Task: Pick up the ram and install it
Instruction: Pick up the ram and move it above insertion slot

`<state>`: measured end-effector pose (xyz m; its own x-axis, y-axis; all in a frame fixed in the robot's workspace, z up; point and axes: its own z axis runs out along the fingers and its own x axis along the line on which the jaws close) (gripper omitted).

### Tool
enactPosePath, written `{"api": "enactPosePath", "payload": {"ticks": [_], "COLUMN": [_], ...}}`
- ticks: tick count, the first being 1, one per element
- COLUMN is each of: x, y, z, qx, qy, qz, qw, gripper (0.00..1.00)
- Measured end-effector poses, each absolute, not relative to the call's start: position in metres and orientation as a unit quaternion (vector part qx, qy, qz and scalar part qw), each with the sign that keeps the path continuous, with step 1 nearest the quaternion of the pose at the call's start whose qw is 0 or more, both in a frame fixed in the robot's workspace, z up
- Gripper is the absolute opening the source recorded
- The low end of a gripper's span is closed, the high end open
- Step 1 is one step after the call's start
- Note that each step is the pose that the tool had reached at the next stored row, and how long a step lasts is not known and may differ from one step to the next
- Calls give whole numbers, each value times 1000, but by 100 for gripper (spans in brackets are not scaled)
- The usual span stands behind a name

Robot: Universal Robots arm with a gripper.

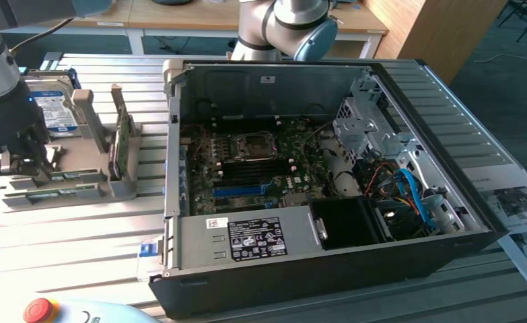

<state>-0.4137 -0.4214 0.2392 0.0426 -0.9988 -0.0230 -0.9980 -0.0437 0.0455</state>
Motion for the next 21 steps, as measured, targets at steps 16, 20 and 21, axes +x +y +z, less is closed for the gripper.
{"api": "enactPosePath", "payload": {"ticks": [16,20,21], "x": [-402,-402,-402], "y": [-422,-422,-422], "z": [239,237,236], "qx": [723,723,723], "qy": [-691,-691,-691], "qz": [-24,-24,-24], "qw": [9,9,9], "gripper": [24,24,24]}}
